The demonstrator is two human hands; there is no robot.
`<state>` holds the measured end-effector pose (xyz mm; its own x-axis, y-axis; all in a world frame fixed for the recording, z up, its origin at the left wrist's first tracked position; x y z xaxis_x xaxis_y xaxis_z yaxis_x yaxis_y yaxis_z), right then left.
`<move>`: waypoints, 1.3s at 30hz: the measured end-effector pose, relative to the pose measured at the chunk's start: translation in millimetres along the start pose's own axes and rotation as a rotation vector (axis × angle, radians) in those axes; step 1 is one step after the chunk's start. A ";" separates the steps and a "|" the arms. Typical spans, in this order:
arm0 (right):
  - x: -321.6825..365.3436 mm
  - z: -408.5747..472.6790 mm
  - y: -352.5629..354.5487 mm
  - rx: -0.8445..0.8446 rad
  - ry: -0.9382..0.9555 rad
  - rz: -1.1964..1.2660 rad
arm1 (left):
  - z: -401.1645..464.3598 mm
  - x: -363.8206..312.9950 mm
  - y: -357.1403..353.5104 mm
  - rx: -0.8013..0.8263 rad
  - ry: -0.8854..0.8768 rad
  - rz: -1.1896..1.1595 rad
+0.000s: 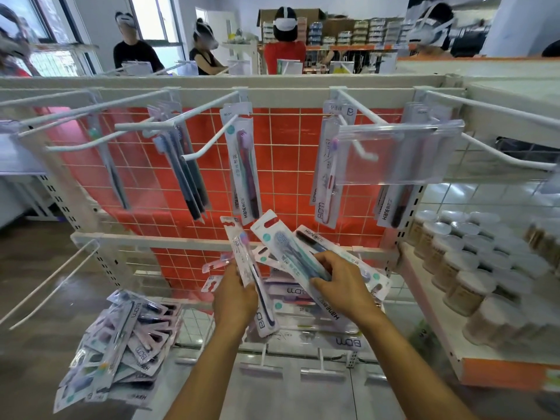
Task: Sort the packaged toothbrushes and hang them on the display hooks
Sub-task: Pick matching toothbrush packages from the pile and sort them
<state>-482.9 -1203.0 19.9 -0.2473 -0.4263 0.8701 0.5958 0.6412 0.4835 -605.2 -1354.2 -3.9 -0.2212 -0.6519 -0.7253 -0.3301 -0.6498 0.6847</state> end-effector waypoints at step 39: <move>54.8 -2.7 -101.6 -0.124 -0.113 0.600 | 5.4 38.6 64.6 0.244 0.128 -0.420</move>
<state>-554.9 -1293.3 18.3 0.0830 0.0597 0.9948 0.7385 0.6666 -0.1016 -640.0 -1419.2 11.9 0.0861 -0.4060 -0.9098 -0.5752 -0.7659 0.2873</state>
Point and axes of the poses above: each hand's wrist, its own z-axis towards the middle knuckle, its own y-axis out of the back of the hand, x = y × z, the point moved 5 cm from there along z, towards the middle knuckle, and after that the axes turned 12 degrees about z, right-handed, at the moved point
